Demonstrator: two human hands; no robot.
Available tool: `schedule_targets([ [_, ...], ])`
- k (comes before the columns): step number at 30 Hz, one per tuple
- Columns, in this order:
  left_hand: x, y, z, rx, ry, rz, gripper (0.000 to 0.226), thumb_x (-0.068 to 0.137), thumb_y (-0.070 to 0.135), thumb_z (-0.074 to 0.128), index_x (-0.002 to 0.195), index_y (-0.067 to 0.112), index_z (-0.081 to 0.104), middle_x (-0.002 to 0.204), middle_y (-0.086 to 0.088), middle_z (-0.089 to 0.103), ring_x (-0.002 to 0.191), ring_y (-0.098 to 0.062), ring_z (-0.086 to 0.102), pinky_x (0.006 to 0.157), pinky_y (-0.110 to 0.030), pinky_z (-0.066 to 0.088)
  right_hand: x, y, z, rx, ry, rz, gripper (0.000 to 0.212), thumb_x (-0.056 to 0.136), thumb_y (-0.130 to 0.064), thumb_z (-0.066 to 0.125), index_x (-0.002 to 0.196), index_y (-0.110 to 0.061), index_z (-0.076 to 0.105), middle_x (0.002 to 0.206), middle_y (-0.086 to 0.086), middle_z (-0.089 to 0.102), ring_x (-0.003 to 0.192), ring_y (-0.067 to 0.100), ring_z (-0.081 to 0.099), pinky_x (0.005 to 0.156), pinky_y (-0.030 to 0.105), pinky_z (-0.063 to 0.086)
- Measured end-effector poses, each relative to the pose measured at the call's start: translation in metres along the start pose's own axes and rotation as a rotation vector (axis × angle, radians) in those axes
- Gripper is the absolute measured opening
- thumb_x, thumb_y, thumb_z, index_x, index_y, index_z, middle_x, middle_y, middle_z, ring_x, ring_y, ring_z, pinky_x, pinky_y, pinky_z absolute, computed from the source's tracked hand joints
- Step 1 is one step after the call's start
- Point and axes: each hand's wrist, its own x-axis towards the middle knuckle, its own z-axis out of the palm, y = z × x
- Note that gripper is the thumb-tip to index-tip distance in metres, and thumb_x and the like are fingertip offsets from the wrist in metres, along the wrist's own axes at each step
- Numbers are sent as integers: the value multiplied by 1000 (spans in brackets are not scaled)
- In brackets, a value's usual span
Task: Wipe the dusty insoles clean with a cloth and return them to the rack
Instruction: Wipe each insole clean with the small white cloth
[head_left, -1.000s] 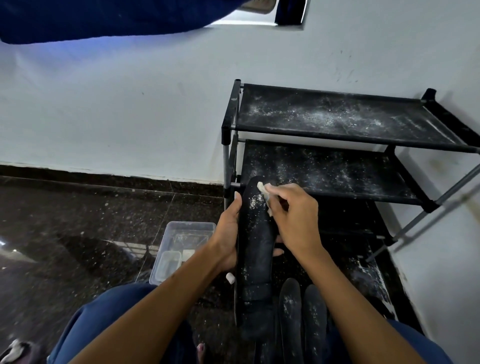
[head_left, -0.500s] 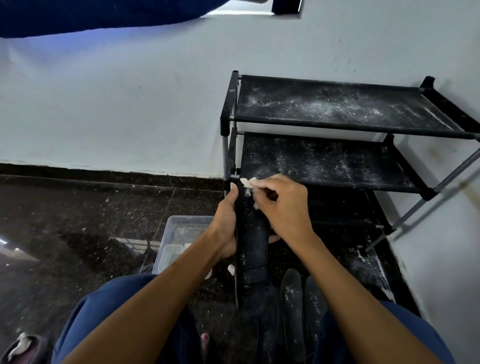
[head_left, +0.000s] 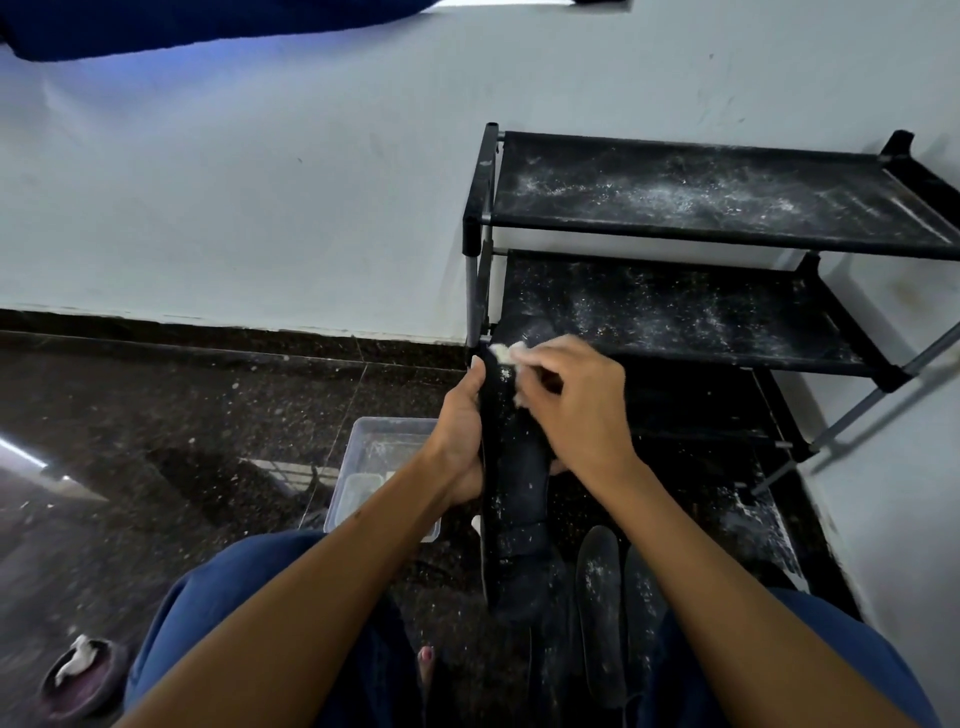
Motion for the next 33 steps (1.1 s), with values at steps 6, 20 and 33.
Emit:
schedule_targets([
  [6,-2,2,0,24,-20,3,73,94,62,21,91,10,71,86,-16,67,75,-28,66,65,-44,59,2,2,-4,-45,75,68,14,84,-5,66,96,-5,73,87,5,67,72,12,65,74,5,44],
  [20,-2,8,-12,24,63,68,68,95,60,24,95,8,67,82,-13,69,75,-24,67,68,-32,55,-10,-12,4,-53,-175,-72,13,83,-8,65,92,-5,74,81,6,66,65,17,62,62,33,55],
  [33,-5,8,-7,6,68,95,69,96,59,23,87,8,68,79,-13,66,66,-21,65,58,-28,56,-7,-8,3,-51,-82,40,13,80,-2,66,89,-9,72,80,5,66,61,14,62,64,31,55],
])
